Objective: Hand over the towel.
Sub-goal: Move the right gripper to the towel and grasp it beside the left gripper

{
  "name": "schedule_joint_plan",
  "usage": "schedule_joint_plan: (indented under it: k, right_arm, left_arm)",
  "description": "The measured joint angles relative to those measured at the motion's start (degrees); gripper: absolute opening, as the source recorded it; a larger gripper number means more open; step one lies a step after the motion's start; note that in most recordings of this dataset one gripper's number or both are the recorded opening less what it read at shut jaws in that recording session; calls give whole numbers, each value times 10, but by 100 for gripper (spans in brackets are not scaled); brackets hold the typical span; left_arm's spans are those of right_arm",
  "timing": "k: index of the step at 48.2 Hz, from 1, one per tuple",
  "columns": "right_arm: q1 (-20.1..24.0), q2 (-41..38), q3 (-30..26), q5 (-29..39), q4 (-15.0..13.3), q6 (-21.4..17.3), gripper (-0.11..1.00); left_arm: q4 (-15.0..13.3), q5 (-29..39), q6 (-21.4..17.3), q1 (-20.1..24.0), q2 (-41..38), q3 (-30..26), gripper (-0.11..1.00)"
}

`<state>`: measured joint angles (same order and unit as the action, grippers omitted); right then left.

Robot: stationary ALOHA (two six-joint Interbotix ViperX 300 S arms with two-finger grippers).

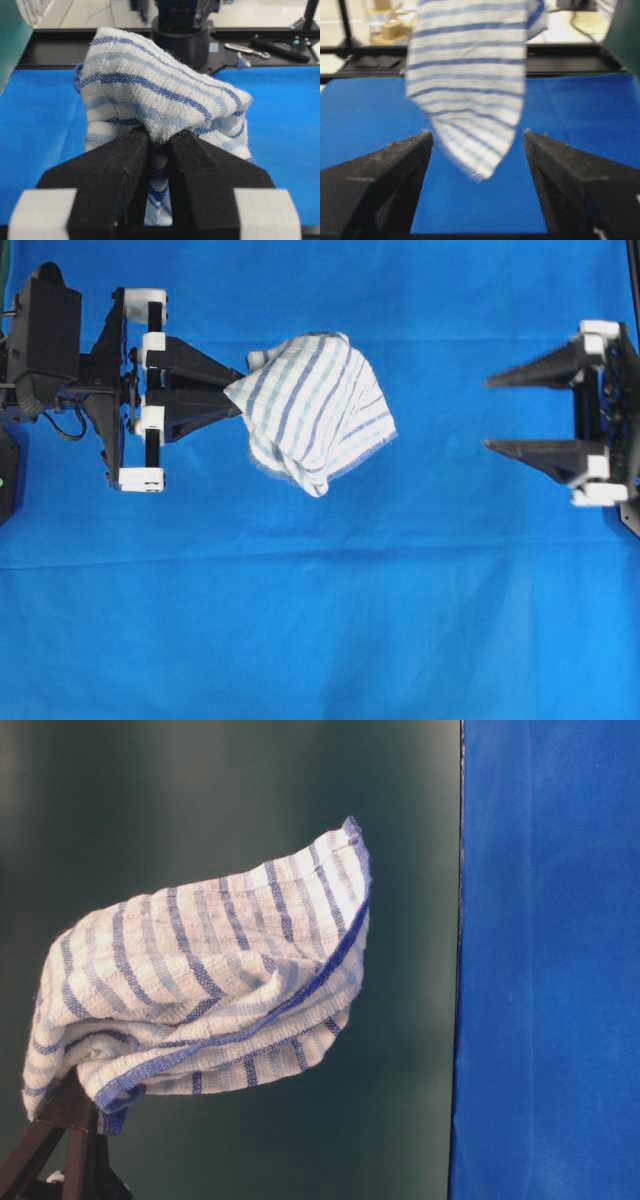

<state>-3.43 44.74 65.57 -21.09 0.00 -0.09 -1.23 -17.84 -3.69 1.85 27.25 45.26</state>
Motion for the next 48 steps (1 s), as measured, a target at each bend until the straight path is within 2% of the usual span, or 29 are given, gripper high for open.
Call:
schedule_joint_plan:
  k: [7,16,34,48]
  right_arm:
    - [-4,-55,-24,-22,1,0,72]
    - [-5,-135,-80,-36,1,7,72]
    - [5,-316,-232,-40,-8,6,72]
    - [9,-379,-300,-31,-8,6,72]
  left_arm:
    - [0,0,0,-3,0,0,6]
    - [0,0,0,-10,0,1,6]
    - [0,0,0,-18,-1,1,6]
    - [-1,0,0,-25,-1,1,6]
